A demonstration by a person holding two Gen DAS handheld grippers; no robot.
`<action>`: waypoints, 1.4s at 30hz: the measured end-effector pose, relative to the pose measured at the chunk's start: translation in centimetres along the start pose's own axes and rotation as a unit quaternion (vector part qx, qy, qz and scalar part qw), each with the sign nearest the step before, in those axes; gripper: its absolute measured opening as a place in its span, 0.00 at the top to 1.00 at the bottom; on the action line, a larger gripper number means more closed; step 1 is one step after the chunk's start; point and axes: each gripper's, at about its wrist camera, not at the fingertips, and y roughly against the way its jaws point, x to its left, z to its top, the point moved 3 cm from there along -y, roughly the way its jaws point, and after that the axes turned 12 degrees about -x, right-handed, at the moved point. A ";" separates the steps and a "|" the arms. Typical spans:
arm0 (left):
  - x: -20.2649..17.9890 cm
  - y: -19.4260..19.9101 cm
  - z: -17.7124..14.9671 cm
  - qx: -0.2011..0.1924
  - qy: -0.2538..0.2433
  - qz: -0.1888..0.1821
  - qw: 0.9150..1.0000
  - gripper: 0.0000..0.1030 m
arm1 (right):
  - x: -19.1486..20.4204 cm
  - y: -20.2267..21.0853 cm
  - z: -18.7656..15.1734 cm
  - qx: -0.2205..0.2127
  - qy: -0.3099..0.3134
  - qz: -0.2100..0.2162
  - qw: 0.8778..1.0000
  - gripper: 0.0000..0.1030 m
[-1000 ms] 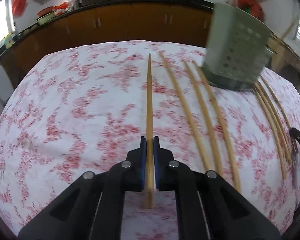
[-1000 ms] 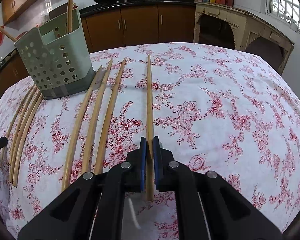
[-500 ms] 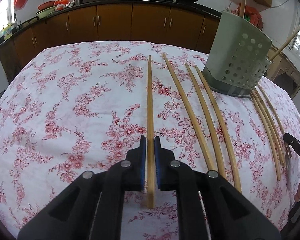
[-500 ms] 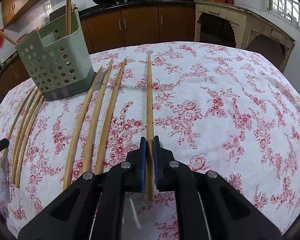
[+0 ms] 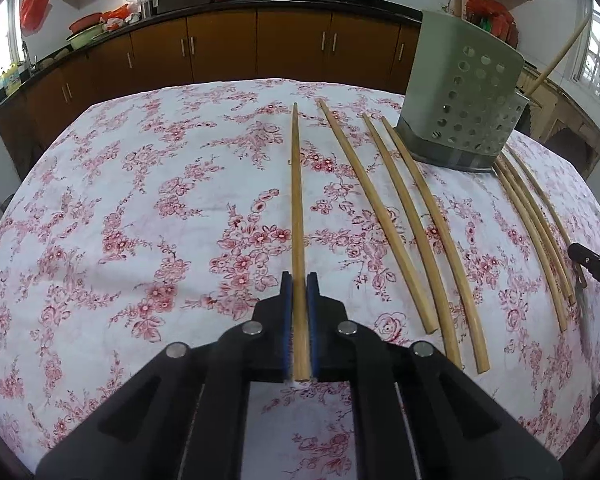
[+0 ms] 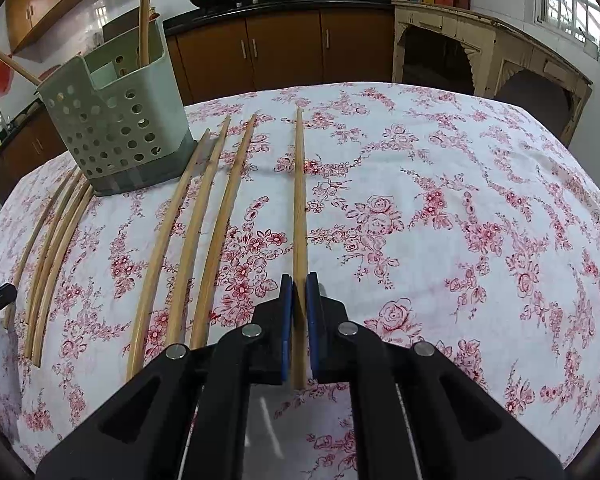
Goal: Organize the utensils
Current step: 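Close the left tool on a chopstick while the right tool grasps another chopstick, then raise both held chopsticks upright and carry them above the green holder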
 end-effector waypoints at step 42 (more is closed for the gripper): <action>-0.4 14.3 12.5 -0.212 -0.006 -0.050 0.976 0.93 | 0.6 13.2 11.6 -0.222 -0.008 0.047 0.974 0.93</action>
